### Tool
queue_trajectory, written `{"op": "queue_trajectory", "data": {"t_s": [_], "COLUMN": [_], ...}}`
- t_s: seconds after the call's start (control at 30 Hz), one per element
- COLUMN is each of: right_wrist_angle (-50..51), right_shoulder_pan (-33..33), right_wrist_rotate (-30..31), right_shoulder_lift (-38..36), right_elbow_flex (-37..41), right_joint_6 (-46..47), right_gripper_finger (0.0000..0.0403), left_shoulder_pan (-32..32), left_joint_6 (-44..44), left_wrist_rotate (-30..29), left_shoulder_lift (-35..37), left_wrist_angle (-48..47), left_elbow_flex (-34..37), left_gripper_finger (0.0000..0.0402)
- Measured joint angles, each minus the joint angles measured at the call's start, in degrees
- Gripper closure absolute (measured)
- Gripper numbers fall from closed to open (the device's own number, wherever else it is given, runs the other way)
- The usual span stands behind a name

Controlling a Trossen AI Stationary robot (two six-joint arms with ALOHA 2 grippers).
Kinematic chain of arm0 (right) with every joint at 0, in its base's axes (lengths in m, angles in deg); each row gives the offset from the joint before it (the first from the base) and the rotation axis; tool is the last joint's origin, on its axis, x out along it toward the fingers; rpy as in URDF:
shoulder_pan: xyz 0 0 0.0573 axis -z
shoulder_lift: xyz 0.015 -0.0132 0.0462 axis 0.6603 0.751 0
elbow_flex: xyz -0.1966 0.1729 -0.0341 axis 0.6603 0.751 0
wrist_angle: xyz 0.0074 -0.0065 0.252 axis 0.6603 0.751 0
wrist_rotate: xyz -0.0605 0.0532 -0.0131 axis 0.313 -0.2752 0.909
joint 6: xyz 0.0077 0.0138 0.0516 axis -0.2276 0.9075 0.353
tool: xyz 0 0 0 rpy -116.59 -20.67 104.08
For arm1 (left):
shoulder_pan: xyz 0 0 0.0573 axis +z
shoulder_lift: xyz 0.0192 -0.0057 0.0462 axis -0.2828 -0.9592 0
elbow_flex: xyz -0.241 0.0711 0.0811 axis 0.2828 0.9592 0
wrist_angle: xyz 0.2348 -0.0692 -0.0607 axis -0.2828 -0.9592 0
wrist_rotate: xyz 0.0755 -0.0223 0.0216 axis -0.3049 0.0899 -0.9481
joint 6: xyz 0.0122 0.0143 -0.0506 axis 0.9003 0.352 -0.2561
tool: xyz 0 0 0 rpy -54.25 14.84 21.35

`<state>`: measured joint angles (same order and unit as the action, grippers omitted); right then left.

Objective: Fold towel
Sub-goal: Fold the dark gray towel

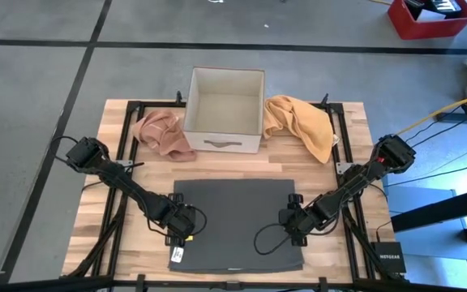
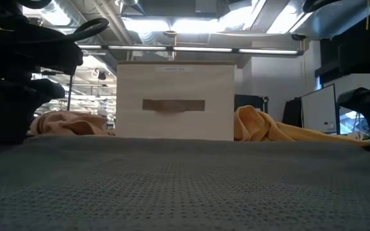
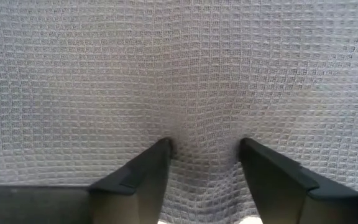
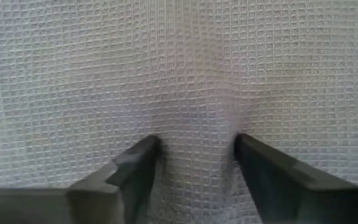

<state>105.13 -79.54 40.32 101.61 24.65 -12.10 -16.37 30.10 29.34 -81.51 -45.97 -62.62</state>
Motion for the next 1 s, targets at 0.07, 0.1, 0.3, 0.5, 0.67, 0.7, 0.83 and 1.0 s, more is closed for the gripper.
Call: {"op": "queue_trajectory", "data": {"t_s": [0.07, 0.1, 0.3, 0.5, 0.67, 0.7, 0.83, 1.0], "right_wrist_angle": [-0.18, -0.17, 1.15, 1.87, 8.37, 10.35, 19.50, 31.07], "right_shoulder_pan": [0.00, 0.00, 0.04, 0.04, -0.04, -0.04, -0.11, -0.11], "right_wrist_rotate": [-0.08, -0.08, -1.45, -2.20, -0.19, 0.69, 3.40, 9.53], "right_shoulder_lift": [0.23, 0.23, 0.21, 0.20, -0.64, -1.01, -3.55, -5.46], "right_elbow_flex": [-0.02, -0.02, -0.11, -0.75, -4.38, -5.32, -11.24, -18.29], "right_joint_6": [0.01, 0.20, 1.81, 1.77, 0.28, 0.11, -0.28, -0.52], "right_gripper_finger": [0.0206, 0.0223, 0.0333, 0.0389, 0.0397, 0.0396, 0.0399, 0.0400], "left_shoulder_pan": [-0.25, -0.44, -1.95, -3.42, -4.02, -4.00, -4.27, -4.32], "left_joint_6": [-0.06, -0.24, -2.55, -4.50, -5.21, -5.56, -5.57, -6.16], "left_wrist_rotate": [-0.27, -0.36, -1.18, -2.54, -5.61, -6.19, -7.94, -13.76], "left_shoulder_lift": [0.00, 0.00, 0.00, 0.03, 2.31, 3.24, 7.11, 11.33], "left_wrist_angle": [-0.06, -0.48, -6.10, -7.51, -11.00, -12.14, -18.13, -30.43], "left_elbow_flex": [0.00, 0.00, -0.07, -0.07, -1.53, -2.34, -6.64, -12.85], "left_gripper_finger": [0.0241, 0.0254, 0.0344, 0.0394, 0.0398, 0.0398, 0.0397, 0.0397]}}
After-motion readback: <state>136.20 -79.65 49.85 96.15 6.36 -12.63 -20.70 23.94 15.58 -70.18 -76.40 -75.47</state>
